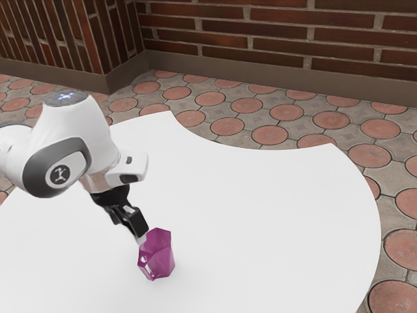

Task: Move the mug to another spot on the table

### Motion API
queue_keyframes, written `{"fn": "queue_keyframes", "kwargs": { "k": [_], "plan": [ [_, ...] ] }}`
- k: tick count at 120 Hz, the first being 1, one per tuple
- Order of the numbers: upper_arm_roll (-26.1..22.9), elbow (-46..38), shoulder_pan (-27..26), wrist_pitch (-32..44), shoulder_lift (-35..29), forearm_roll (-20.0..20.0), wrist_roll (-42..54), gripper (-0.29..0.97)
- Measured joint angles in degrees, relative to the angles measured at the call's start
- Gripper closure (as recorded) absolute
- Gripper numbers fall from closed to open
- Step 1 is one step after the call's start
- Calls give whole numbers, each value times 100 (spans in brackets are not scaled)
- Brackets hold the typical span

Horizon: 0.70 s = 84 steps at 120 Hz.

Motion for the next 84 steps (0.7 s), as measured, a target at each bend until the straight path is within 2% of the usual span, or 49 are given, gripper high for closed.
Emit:
{"fn": "queue_keyframes", "kwargs": {
  "k": [28, 46, 84],
  "plan": [
    [-213, -188, 133, 231, 137, -27, -987, 0],
    [-228, -700, 180, 953, 373, -16, -1597, 0],
    [-351, -765, 295, 2322, 1413, 245, -2454, 0]
  ]
}}
